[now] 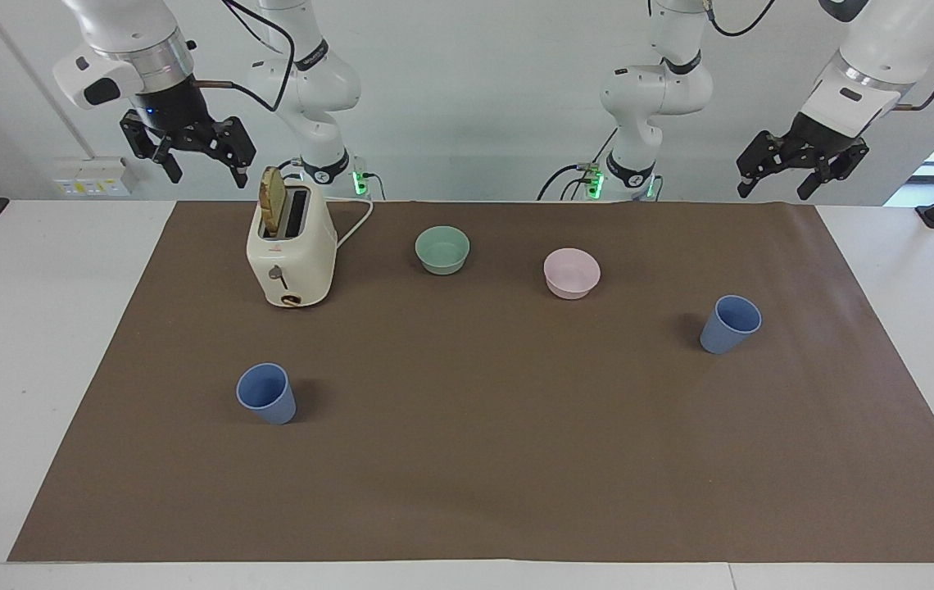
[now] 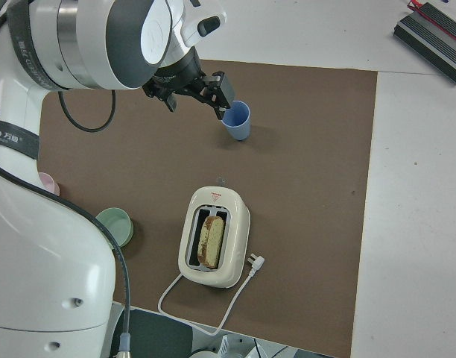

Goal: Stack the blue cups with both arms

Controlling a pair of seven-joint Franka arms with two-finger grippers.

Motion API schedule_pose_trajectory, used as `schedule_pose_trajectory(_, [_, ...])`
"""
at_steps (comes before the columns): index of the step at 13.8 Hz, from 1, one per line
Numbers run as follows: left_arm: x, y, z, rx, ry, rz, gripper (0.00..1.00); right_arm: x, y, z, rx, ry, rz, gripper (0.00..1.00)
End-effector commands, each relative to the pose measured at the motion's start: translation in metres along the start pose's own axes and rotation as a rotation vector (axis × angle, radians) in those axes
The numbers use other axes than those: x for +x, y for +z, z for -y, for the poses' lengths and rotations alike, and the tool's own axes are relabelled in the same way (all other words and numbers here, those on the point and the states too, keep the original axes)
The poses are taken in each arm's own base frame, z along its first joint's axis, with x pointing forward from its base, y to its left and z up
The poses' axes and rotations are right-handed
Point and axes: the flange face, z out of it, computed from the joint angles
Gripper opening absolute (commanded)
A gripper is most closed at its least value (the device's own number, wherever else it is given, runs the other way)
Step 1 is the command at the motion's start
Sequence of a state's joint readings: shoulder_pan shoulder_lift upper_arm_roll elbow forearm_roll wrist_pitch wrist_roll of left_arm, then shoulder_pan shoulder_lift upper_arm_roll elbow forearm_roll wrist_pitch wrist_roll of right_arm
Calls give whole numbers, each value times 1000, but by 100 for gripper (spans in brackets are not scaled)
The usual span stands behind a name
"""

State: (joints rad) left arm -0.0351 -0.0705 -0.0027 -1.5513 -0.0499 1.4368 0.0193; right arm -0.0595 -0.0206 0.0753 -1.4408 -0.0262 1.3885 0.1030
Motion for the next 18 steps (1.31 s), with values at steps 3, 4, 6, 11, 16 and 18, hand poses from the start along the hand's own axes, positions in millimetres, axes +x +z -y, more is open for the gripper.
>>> schedule_pose_trajectory(3, [-9, -1, 1, 13, 7, 10, 100, -5, -3, -5, 9, 28, -4, 100])
schedule_pose_trajectory(4, [-9, -1, 1, 13, 7, 10, 100, -5, -3, -5, 9, 28, -4, 100])
schedule_pose_trajectory(6, [-8, 0, 1, 13, 7, 13, 100, -5, -3, -11, 9, 37, -4, 100])
schedule_pose_trajectory(11, [-9, 1, 1, 13, 7, 15, 100, -5, -3, -11, 9, 35, -4, 100])
schedule_pose_trajectory(16, [-10, 3, 4, 12, 4, 16, 100, -5, -3, -13, 10, 42, -4, 100])
schedule_pose_trajectory(18, [-10, 5, 4, 12, 3, 21, 100, -4, -2, -13, 9, 42, -2, 100])
